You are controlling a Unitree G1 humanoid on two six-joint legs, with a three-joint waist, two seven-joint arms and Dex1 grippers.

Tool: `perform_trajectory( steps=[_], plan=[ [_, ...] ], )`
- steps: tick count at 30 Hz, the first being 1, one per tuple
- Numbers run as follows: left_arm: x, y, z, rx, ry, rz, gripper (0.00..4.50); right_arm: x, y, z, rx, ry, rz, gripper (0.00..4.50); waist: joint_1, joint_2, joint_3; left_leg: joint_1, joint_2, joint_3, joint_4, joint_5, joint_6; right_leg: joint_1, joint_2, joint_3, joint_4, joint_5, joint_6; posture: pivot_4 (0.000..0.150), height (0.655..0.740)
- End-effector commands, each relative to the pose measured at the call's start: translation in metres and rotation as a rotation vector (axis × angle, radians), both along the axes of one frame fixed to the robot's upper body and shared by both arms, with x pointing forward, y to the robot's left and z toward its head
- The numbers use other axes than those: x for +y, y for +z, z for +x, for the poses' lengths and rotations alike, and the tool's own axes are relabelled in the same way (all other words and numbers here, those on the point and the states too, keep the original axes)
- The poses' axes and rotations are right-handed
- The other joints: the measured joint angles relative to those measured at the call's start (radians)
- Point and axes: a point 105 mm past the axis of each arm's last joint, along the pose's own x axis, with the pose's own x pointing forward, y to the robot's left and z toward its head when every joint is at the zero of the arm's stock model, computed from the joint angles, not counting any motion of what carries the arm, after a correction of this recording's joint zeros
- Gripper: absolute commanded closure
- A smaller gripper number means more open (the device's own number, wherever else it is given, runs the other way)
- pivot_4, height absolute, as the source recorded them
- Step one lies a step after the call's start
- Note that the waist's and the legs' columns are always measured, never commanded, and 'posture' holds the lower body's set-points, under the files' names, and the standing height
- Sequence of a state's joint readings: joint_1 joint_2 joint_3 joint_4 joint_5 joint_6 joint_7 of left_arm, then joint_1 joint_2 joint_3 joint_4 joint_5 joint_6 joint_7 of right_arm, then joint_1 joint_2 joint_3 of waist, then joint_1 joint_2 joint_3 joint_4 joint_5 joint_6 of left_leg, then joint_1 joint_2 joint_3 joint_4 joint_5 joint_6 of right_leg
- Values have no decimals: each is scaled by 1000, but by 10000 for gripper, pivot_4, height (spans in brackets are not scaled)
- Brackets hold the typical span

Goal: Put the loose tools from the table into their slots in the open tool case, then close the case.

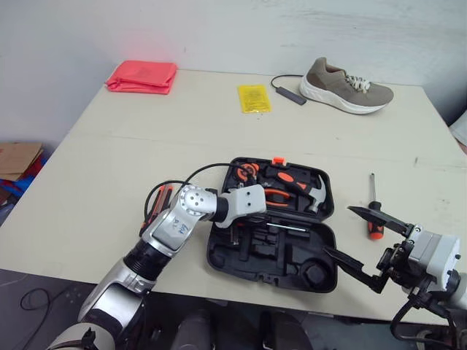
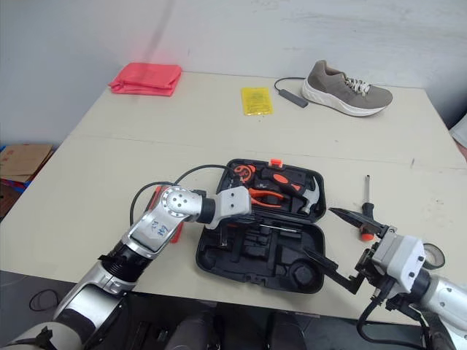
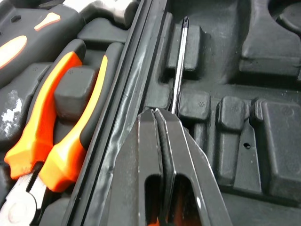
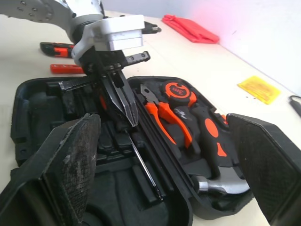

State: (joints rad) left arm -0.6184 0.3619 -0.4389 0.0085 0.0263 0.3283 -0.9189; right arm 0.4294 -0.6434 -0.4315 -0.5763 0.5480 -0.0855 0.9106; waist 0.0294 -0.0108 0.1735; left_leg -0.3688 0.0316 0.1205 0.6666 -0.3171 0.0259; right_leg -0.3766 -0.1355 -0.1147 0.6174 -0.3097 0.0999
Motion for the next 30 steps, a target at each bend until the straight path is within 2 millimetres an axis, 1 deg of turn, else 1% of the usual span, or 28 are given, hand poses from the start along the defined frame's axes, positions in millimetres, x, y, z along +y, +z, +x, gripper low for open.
perform_trajectory(
  steps=[1, 3, 4, 6, 7, 9, 11, 12, 13, 14, 15, 16, 17, 19, 21, 22, 24, 27, 28, 30],
  plan=[
    [11, 25, -9, -30, -81, -160, 44639, -21, 8, -4, -66, -94, -27, 0, -3, 0, 1, 0, 0, 0, 0, 0, 0, 0, -2, 0, 0, 0, 0, 1500, 7400],
    [27, 46, -13, -48, -112, -247, 44639, -35, 10, -9, -77, -143, -46, 0, -4, 1, 3, -1, 1, 0, 0, 0, 0, -1, -5, -2, 0, 0, 0, 1500, 7400],
    [35, 52, -14, -44, -117, -274, 44639, -41, 11, -12, -80, -164, -53, 0, -4, 1, 3, -1, 1, 0, 0, 0, -1, -1, -5, -2, 0, 0, 0, 1500, 7400],
    [56, 64, -11, -67, -92, -324, 44639, -56, 12, -18, -84, -222, -73, 0, -6, 2, 3, -1, 1, 0, 0, 0, -1, -1, -5, -2, 0, 0, 0, 1500, 7400],
    [73, 66, -4, -60, -38, -335, 39547, -66, 12, -23, -85, -262, -86, 0, -6, 2, 2, -1, 1, 0, -1, 0, -1, -1, -5, -2, 0, 0, 0, 1500, 7400],
    [119, 70, 16, -71, 156, -350, 32760, -89, 12, -36, -104, -361, -117, 0, -5, 2, 2, 0, 1, 0, -1, 0, -1, -1, -5, -2, 0, 0, 0, 1500, 7400],
    [156, 73, 25, -108, 287, -362, 22771, -105, 12, -47, -117, -438, -136, 0, -8, 3, 3, 0, 1, 0, -3, 0, -1, -1, -4, -2, -1, 0, 0, 1500, 7400],
    [174, 76, 27, -138, 345, -370, 17857, -113, 11, -54, -115, -476, -144, 0, -8, 3, 3, 0, 1, 0, -3, 0, -1, -1, -3, -2, -1, 0, 0, 1500, 7400],
    [205, 77, 28, -162, 445, -370, 13227, -125, 8, -64, -98, -533, -153, 0, -8, 3, 3, 0, 1, 0, -3, -1, -1, -1, -3, -2, -1, 0, 0, 1500, 7400],
    [237, 77, 25, -180, 545, -359, 8276, -136, 4, -76, -78, -593, -158, 0, -9, 3, 3, 0, 1, 0, -3, -1, -1, -1, -4, -2, -1, 0, 0, 1500, 7400],
    [256, 77, 22, -190, 604, -350, 3455, -143, 1, -83, -65, -629, -162, 0, -10, 3, 3, 0, 1, 0, -4, -2, -1, -2, -5, -2, -2, 0, 0, 1500, 7400],
    [283, 76, 15, -208, 686, -336, 105, -153, -4, -93, -48, -685, -156, 0, -12, 3, 3, 0, 2, 0, -4, -4, 1, -2, -5, -2, -2, 0, 0, 1500, 7400],
    [298, 76, 10, -223, 730, -327, 105, -158, -6, -99, -40, -717, -152, 0, -14, 3, 4, 0, 2, 0, -5, -5, 1, -2, -5, -2, -3, 0, 0, 1500, 7400],
    [346, 77, -8, -276, 888, -317, 105, -170, -16, -114, -12, -799, -132, 0, -18, 3, 4, 0, 2, 0, -6, -6, 1, -2, -6, -2, -4, 0, -1, 1500, 7400],
    [372, 74, -21, -296, 972, -293, 105, -174, -20, -122, -4, -837, -119, 0, -25, 3, 4, 0, 2, 0, -6, -10, -2, -3, -9, -2, -4, 0, -1, 1500, 7400],
    [386, 66, -31, -280, 1022, -273, 105, -175, -23, -126, 10, -849, -107, 0, -26, 4, 4, 1, 1, 0, -7, -10, -2, -3, -10, -2, -4, 0, -1, 1500, 7400],
    [403, 55, -45, -252, 1085, -249, 105, -175, -28, -132, 30, -864, -93, 0, -30, 5, 4, 2, 0, 0, -10, -10, -2, -3, -12, -2, -5, 0, -1, 1500, 7400],
    [417, 45, -57, -218, 1154, -264, 105, -185, -31, -136, 35, -927, -52, 0, -29, 5, 4, 3, -1, 0, -17, -8, -4, -5, -13, -2, -8, -1, -1, 1500, 7400],
    [418, 45, -57, -214, 1165, -288, 105, -187, -30, -135, 27, -947, -31, 0, -29, 5, 3, 2, -1, 0, -18, -7, -4, -6, -13, -2, -8, -1, -1, 1500, 7400],
    [410, 46, -51, -212, 1131, -315, 105, -184, -28, -126, 19, -934, 16, 0, -28, 3, 3, 1, -1, 0, -19, -6, -6, -8, -12, -2, -7, -1, -2, 1500, 7400]
  ],
)
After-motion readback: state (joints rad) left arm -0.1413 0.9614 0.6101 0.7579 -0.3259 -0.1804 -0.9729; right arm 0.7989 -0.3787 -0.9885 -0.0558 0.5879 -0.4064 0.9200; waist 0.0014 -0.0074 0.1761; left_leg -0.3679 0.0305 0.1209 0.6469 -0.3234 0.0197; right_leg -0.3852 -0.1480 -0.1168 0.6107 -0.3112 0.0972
